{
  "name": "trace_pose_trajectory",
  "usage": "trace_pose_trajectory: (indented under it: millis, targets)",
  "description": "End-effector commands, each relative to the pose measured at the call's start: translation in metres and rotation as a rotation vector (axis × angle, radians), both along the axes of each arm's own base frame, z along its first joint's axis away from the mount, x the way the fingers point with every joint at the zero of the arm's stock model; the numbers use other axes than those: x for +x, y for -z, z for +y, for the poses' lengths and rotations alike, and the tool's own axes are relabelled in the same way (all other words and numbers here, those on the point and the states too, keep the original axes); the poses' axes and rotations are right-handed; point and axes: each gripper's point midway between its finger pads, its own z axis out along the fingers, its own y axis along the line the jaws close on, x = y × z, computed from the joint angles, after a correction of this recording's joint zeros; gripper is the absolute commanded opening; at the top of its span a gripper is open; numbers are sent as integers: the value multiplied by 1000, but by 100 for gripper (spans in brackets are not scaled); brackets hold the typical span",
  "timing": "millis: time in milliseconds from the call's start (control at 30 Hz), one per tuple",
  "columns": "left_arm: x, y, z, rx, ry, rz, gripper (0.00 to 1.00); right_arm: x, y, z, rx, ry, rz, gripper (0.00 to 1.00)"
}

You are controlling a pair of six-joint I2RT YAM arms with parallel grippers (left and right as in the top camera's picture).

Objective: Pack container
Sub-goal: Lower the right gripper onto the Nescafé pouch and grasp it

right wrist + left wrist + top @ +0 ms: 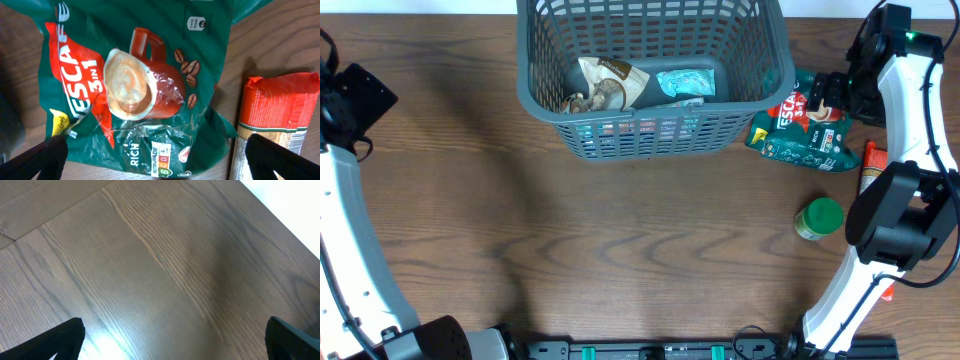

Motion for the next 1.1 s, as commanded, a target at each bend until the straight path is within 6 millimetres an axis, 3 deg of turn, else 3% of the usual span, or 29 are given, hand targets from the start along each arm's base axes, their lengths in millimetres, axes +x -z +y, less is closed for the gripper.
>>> trace_pose_trajectory:
  millis: [0, 233, 533, 833, 1000, 1067]
  targets:
    - [-3, 1, 3, 5, -16, 6, 99, 2, 4, -7, -9, 32, 4, 99]
    - [-3, 1, 3, 5, -16, 6, 99, 1, 22, -6, 1, 32, 43, 99]
    - [-3, 1, 3, 5, -16, 6, 99, -5, 63, -3, 25, 30, 123, 99]
    - [-3, 1, 3, 5, -16, 6, 99, -24, 120, 13, 108, 24, 189, 99]
    - [-3, 1, 3, 5, -16, 6, 99, -37, 139, 19, 132, 20, 217, 99]
    - [-3, 1, 3, 5, -16, 6, 99, -41, 143, 20, 134, 18, 226, 95]
